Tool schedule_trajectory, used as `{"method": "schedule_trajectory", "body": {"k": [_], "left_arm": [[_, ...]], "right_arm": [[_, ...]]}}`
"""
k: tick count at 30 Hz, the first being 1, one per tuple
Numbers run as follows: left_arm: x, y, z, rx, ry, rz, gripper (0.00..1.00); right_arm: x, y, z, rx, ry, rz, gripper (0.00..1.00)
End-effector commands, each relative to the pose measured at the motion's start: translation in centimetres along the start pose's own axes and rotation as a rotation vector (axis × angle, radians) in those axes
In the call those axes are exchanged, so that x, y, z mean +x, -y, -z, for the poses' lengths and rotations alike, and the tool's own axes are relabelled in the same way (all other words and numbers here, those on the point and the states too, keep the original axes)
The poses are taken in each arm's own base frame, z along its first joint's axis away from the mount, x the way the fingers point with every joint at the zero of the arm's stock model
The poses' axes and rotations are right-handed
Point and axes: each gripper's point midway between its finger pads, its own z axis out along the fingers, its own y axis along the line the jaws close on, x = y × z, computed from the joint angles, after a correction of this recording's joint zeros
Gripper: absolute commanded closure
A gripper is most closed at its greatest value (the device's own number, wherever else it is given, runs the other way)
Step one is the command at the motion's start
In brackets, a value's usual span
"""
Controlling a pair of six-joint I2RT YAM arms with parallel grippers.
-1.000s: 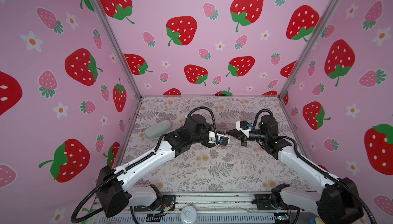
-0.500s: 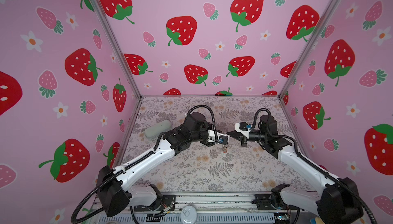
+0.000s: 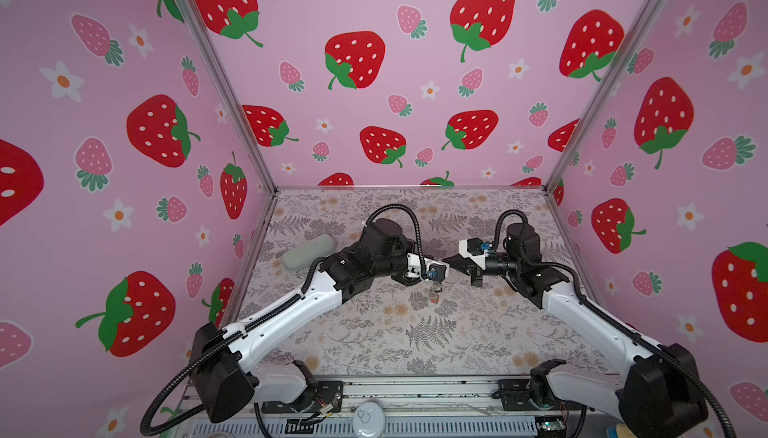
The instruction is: Put the keys on the keyring
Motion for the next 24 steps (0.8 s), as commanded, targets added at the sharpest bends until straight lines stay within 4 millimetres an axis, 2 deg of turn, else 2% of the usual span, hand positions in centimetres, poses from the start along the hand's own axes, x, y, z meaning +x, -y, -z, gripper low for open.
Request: {"method": "schedule_trajectory", "body": {"k": [1,15,24], "left_arm": [[-2.15,-2.46,0.48,-0.057,0.073,-0.010,1.00],[-2.42,-3.27,0.76,-0.089,0.077,-0.014,1.00],[-1.86,-2.78,0.76,-0.082,0.053,-0.009,1.00]], "right_arm": [[-0.89,-0.09,-0.19,-0.031,0.019,0.031,1.00],[-0.18,-0.46,-0.41,-0.063,0.003,0.011,1.00],[-1.16,-0.16,0.09,-0.032,0.026,0.050,1.00]]}}
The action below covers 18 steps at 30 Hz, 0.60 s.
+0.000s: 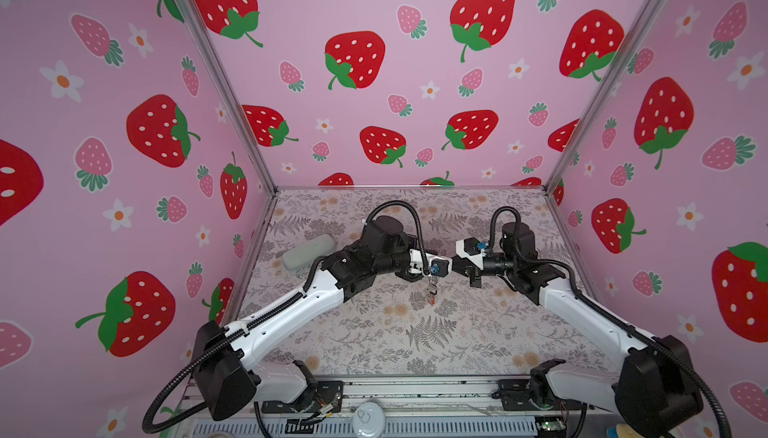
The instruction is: Put the keys on the keyring
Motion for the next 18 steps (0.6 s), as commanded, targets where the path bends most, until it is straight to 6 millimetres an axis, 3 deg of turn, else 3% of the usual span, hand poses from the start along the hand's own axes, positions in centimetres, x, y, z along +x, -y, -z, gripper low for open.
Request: {"method": "schedule_trajectory", "body": {"k": [1,7,18], "left_arm": [[-1.1,-1.4,0.9,-0.038,0.023,-0.015,1.00],[-0.5,-1.1,0.9,-0.038,0.003,-0.012,1.00],[-1.1,-1.0,1.2,-0.037,0.026,-0.010,1.00]], "right_arm": [[-2.2,-0.1,0.7,0.007,0.054,0.090,1.00],[-3.2,-0.1,1.9,0.049,0.115,0.093,1.00],[-2.8,0.6,3.0,0.077,0.121,0.065,1.00]]}}
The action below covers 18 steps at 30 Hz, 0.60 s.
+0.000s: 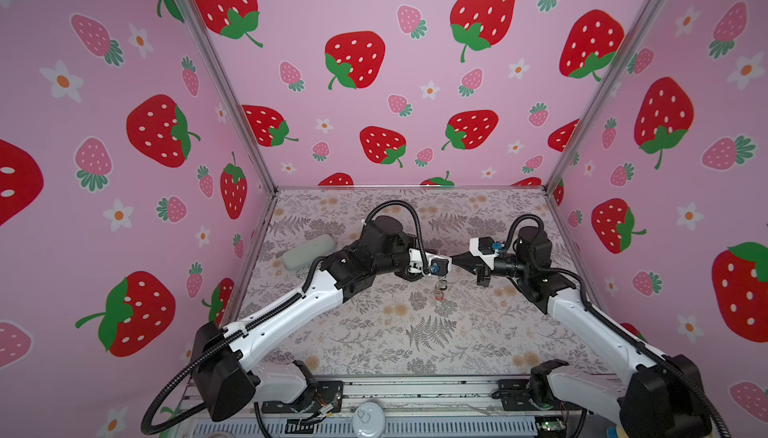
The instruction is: Put the keys on the keyring
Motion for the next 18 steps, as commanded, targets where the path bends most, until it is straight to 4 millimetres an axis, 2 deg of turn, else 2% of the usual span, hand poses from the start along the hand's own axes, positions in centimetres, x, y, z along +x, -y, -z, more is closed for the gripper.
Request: {"method": "schedule_trajectory", "body": {"k": [1,18], "left_arm": [[-1.08,-0.69,0.85,-0.021,0.035,-0.015,1.00],[-1.30,-0.65,0.01,-0.020,0.026,-0.031,1.00]], "right_arm": [[-1.39,-0.21,0.44,-0.021,0.046,0.040,1.00],[-1.69,0.63,0.25,-0.027,0.063,0.027,1.00]]}}
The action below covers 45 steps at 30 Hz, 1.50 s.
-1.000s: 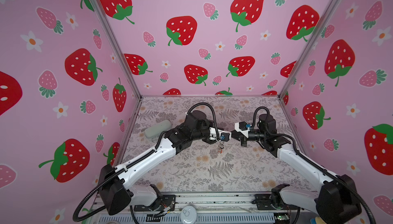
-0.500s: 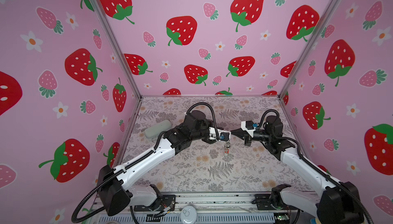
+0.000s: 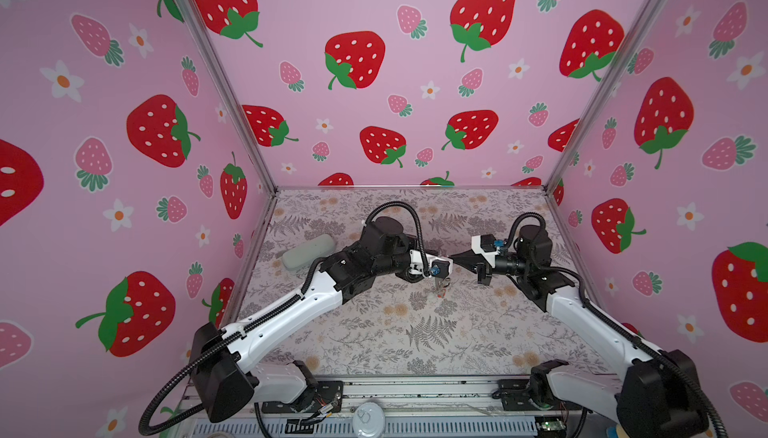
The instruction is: Put the keys on the keyring
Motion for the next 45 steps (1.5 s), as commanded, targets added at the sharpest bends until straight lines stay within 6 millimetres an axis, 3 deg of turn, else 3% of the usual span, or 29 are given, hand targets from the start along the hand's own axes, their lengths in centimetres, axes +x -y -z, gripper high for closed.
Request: {"method": "schedule_trajectory", "body": {"k": [1,30,45], "left_arm": [[-0.8,-0.8,-0.1,-0.024,0.017,-0.019,1.00],[-1.6,-1.0,-0.5,-0.033,0.031,-0.081,1.00],[-2.4,0.0,-0.4,-0.009,0.061,-0.072,1.00]], "right_arm": [[-1.8,0.4,0.2,-0.005,0.045,0.056,1.00],[-1.1,0.5,-0.1,-0.030,0.032,0.014,1.00],[-2.0,1.2,0.2,0.007,0.054,0.035,1.00]]}}
